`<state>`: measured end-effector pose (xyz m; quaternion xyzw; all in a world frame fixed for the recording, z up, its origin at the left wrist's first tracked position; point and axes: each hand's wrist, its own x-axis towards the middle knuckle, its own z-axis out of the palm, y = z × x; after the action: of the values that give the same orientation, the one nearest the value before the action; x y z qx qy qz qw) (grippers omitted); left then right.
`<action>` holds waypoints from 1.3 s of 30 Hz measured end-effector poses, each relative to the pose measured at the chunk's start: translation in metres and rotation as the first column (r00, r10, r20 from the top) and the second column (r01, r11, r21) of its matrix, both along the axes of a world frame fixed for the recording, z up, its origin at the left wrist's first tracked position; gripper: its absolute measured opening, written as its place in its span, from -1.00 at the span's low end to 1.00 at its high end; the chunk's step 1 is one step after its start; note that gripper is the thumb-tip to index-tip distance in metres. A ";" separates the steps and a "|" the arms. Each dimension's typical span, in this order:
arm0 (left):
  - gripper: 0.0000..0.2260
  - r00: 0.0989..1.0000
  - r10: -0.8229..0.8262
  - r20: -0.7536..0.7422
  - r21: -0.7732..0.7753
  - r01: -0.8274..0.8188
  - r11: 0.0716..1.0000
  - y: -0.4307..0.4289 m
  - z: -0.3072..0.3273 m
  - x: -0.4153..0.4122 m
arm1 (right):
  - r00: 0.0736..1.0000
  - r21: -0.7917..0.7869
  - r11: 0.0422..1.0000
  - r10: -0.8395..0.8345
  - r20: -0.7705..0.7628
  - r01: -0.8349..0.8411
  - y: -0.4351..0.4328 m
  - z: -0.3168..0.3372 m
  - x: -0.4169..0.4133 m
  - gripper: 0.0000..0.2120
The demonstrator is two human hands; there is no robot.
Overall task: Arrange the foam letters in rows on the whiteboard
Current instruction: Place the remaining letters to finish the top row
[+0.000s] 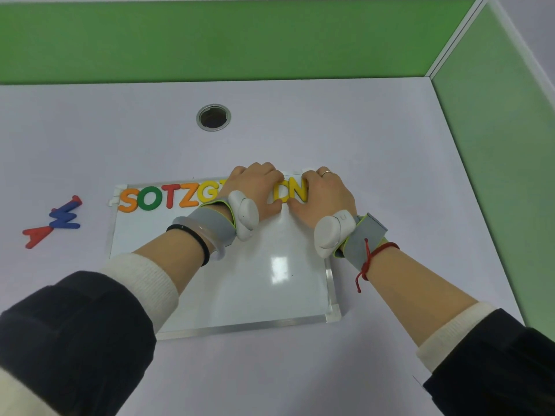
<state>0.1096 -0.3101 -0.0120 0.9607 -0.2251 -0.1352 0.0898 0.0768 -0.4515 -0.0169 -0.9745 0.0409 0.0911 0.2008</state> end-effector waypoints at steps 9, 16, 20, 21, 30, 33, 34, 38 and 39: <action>-0.59 1.000 0.030 0.003 0.033 -0.030 0.999 -0.002 -0.002 0.001 | 0.998 -0.012 1.000 0.008 -0.067 -0.009 0.000 -0.001 0.009 -0.61; -0.60 0.999 0.046 -0.022 0.035 -0.045 0.998 0.000 0.000 0.002 | 0.996 -0.072 0.997 0.019 -0.090 -0.026 0.003 -0.001 0.010 -0.63; -0.60 0.998 0.055 -0.028 0.021 -0.055 0.998 0.003 0.000 0.003 | 0.995 -0.114 0.992 0.037 -0.091 -0.047 0.003 -0.001 0.009 -0.64; -0.60 0.998 0.059 -0.032 0.018 -0.058 0.998 0.004 0.001 0.003 | 0.995 -0.120 0.992 0.039 -0.090 -0.049 0.003 -0.001 0.009 -0.65; -0.60 0.997 0.051 -0.062 0.023 -0.050 0.999 0.005 0.002 0.004 | 0.989 -0.080 0.997 0.011 -0.147 -0.023 0.001 -0.001 0.004 -0.59; -0.61 0.996 0.050 -0.072 0.012 -0.049 0.999 0.006 0.002 0.005 | 0.983 -0.027 1.000 0.000 -0.184 -0.005 -0.001 0.002 0.002 -0.50; -0.61 0.996 0.050 -0.076 0.008 -0.049 0.999 0.005 0.003 0.005 | 0.982 -0.014 1.000 0.000 -0.188 -0.003 -0.002 0.003 0.003 -0.49; -0.61 0.995 0.053 -0.082 -0.005 -0.054 0.999 0.005 0.003 0.004 | 0.976 0.011 1.000 0.020 -0.216 -0.018 -0.006 0.008 0.005 -0.43; -0.61 0.995 0.052 -0.085 -0.005 -0.053 0.999 0.006 0.003 0.004 | 0.974 0.011 1.000 0.021 -0.224 -0.019 -0.007 0.009 0.006 -0.42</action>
<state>0.1140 -0.3044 -0.0085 0.9593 -0.1964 -0.1725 0.1064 0.0828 -0.4580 -0.0081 -0.9575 0.0529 0.2025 0.1984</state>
